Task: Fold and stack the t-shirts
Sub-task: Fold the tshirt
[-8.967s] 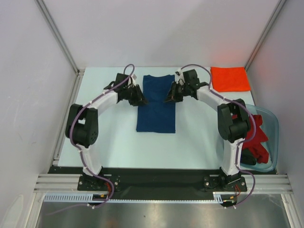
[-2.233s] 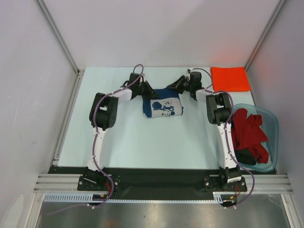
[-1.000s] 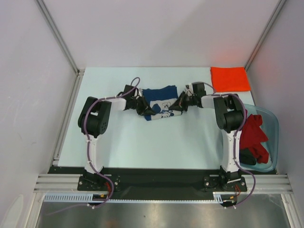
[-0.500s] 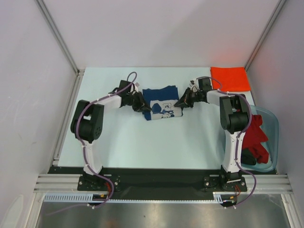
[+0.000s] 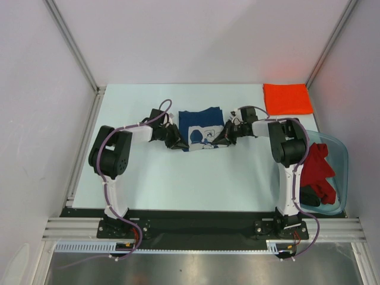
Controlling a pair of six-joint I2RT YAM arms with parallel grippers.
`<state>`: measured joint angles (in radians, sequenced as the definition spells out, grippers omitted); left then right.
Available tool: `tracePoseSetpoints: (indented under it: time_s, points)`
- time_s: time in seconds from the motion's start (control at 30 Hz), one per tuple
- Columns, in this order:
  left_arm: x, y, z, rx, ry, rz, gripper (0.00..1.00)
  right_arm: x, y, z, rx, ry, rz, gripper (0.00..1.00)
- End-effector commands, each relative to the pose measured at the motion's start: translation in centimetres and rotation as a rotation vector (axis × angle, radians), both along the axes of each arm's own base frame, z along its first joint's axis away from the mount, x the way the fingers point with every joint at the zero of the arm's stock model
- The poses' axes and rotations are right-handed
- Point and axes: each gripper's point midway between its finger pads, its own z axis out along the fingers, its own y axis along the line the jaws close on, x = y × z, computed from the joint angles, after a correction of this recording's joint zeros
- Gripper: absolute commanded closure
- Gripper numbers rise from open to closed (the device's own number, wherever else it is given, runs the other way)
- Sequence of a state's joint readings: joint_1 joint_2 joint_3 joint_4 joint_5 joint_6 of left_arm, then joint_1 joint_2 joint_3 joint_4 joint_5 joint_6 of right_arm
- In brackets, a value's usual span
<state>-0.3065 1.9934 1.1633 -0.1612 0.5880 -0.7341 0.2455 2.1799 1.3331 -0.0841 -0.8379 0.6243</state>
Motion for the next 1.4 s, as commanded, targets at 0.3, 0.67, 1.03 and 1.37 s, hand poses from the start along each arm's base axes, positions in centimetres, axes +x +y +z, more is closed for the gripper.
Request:
tracePoseSetpoints:
  time_s: [0.3,0.67,1.03,1.37]
  points:
    - [1.5,4.4,3.9,0.263,-0.166,-0.026,0.73,2.1,-7.9,5.4,-0.243,-0.154,-0.032,0.78]
    - [13.7,4.0,7.9,0.299,-0.387,0.064,0.35,14.3,-7.5,5.4,-0.327,-0.324,-0.121,0.36]
    - [18.8,4.0,5.2,0.319,-0.377,0.128,0.40,17.6,-6.7,4.1,-0.277,-0.334,-0.137,0.47]
    - [19.6,3.6,3.6,0.288,-0.357,0.138,0.47,17.2,-4.7,3.6,-0.212,-0.309,-0.117,0.58]
